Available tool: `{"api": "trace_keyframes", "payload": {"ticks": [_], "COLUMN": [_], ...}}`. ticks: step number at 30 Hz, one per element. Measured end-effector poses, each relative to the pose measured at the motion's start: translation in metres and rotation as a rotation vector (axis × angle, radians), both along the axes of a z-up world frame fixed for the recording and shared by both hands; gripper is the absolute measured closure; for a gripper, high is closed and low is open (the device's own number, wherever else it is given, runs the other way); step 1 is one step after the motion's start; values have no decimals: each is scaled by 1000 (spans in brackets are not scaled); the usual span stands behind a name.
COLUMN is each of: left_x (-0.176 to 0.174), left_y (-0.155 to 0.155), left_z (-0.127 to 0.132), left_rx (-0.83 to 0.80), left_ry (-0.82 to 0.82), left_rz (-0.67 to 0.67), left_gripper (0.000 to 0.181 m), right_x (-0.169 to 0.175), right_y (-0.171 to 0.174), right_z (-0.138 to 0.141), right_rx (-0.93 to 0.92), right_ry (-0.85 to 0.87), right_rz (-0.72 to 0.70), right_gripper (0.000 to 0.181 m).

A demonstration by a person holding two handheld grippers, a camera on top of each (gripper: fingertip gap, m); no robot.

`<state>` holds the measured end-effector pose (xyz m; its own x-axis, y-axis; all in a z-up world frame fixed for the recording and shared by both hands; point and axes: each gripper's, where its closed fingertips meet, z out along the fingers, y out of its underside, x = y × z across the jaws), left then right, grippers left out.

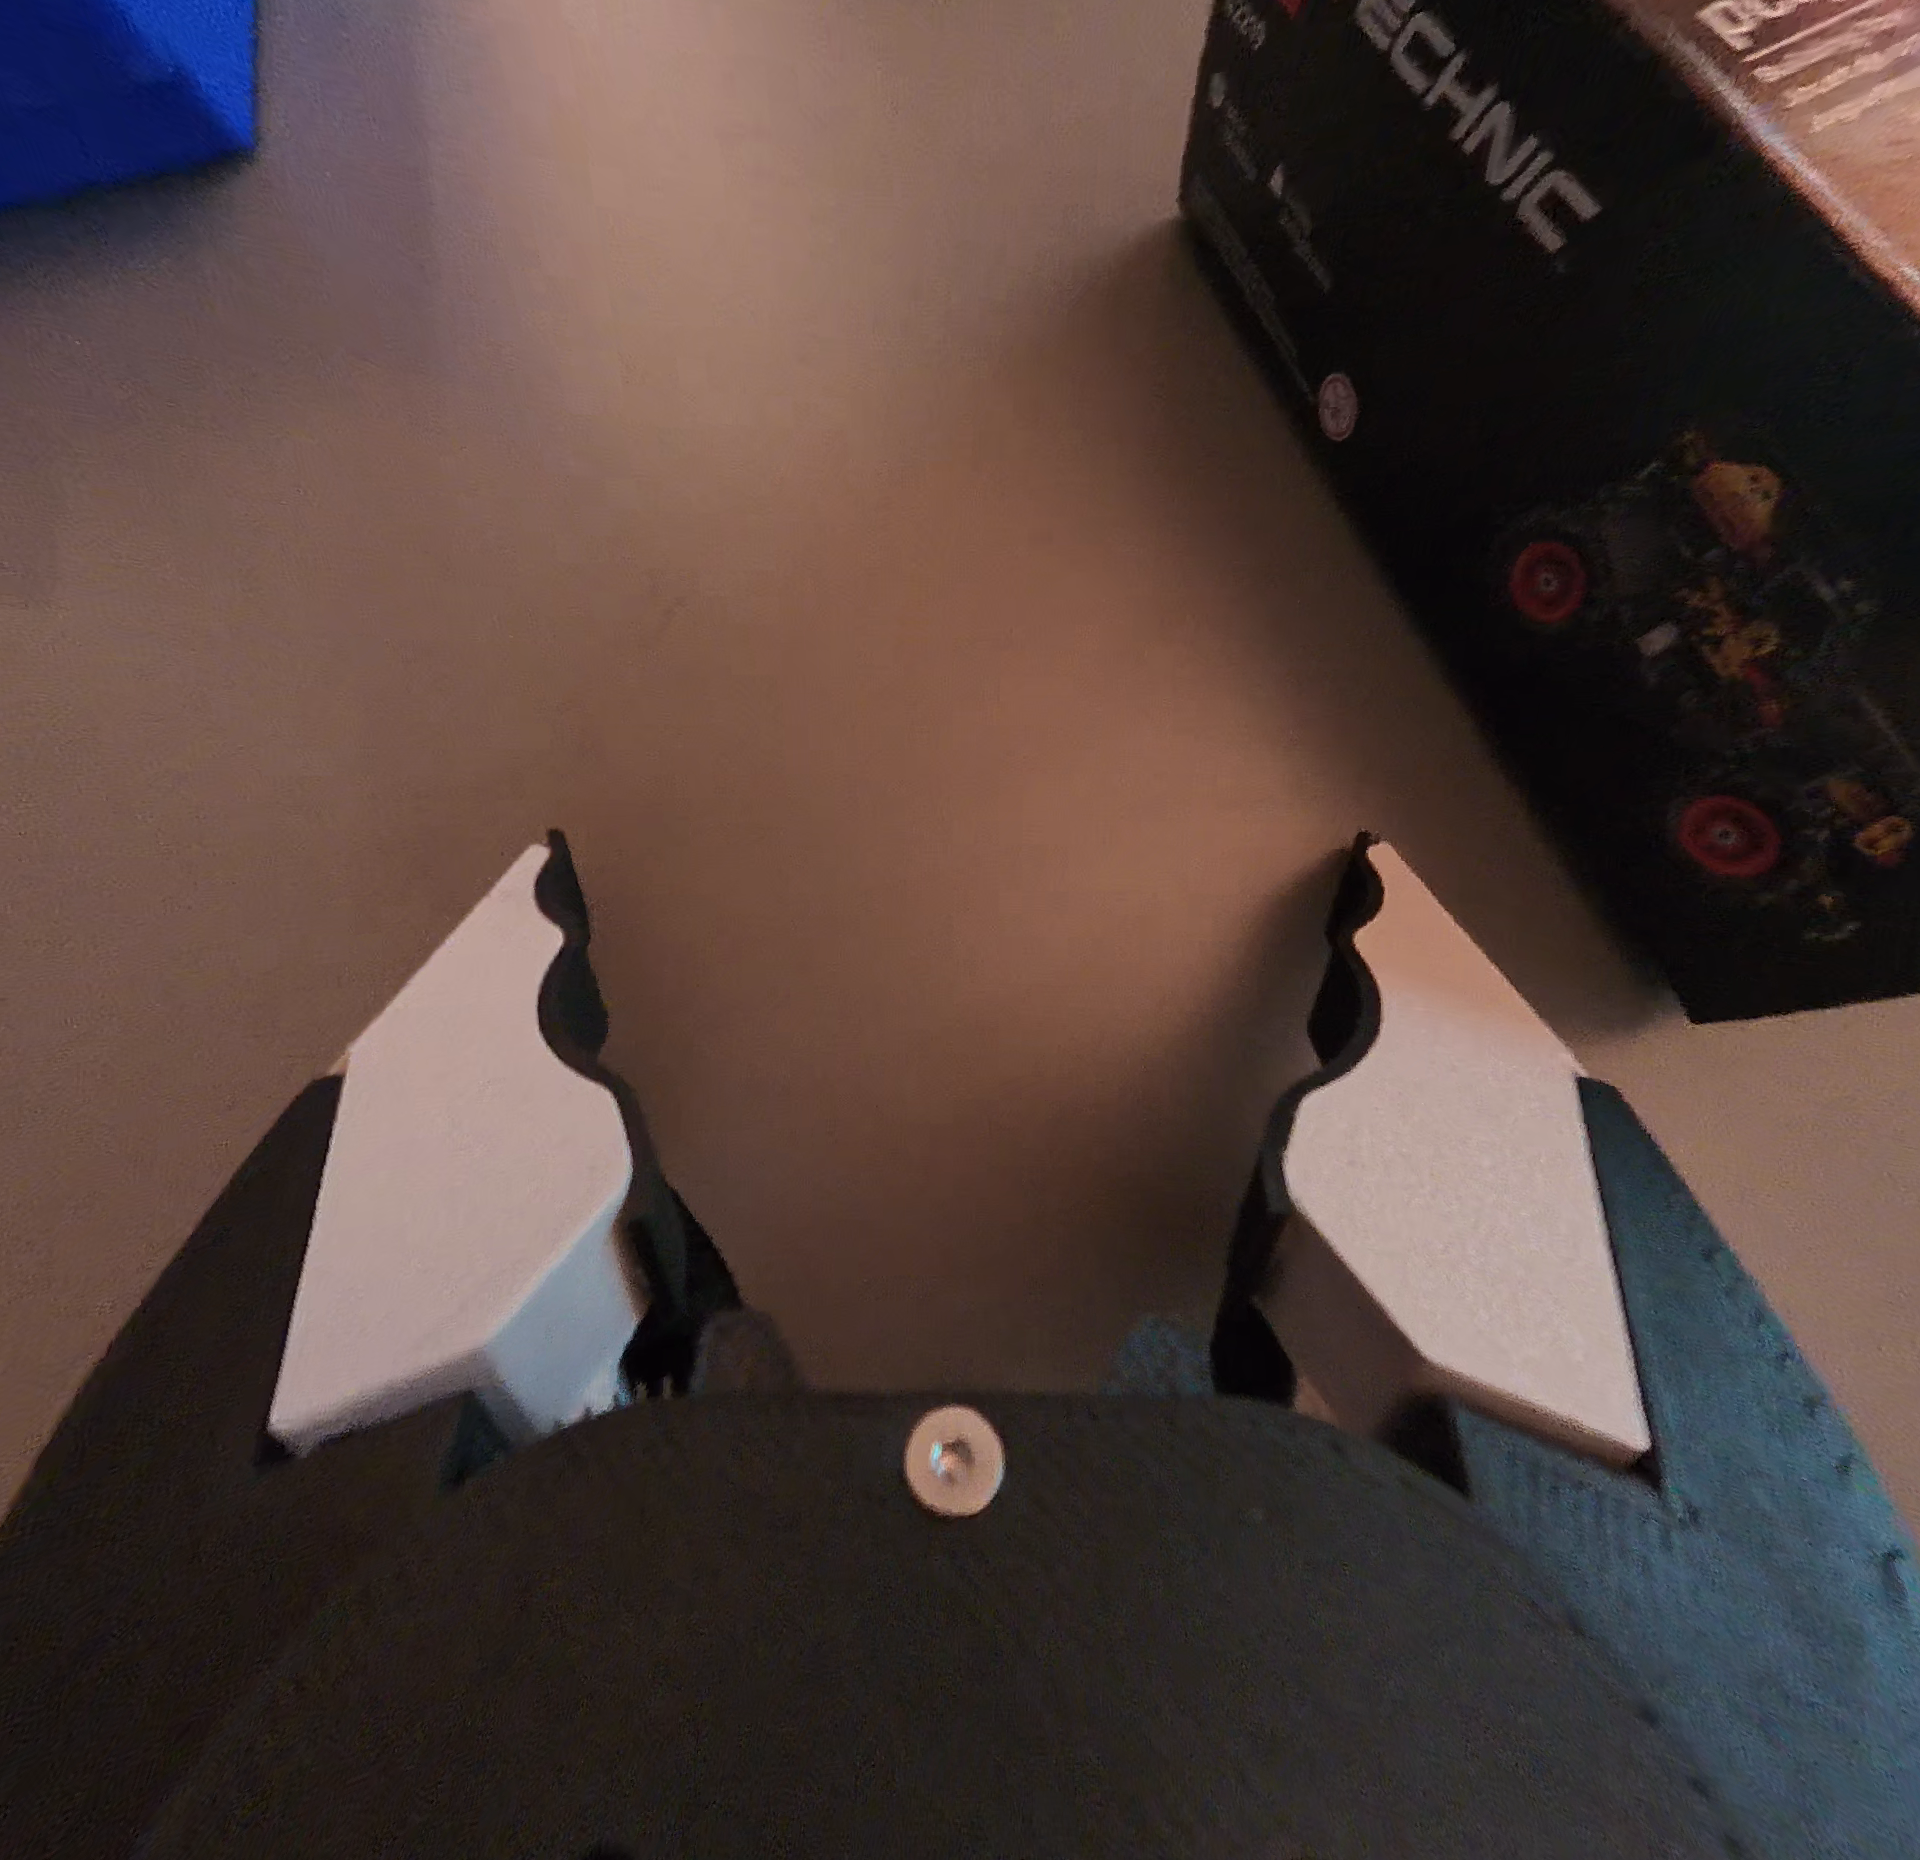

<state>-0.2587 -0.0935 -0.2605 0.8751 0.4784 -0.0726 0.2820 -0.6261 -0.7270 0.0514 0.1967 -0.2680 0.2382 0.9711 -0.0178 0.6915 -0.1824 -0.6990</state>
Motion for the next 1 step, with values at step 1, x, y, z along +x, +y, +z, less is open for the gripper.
{"api": "trace_keyframes", "payload": {"ticks": [1], "left_x": [-2], "left_y": [-2], "left_z": [-3], "left_rx": [-3], "left_ry": [-38], "left_rz": [25], "left_gripper": [40], "right_x": [0], "right_y": [0], "right_z": [0], "right_rx": [0], "right_ry": [0], "right_rz": [0], "right_gripper": [47]}}
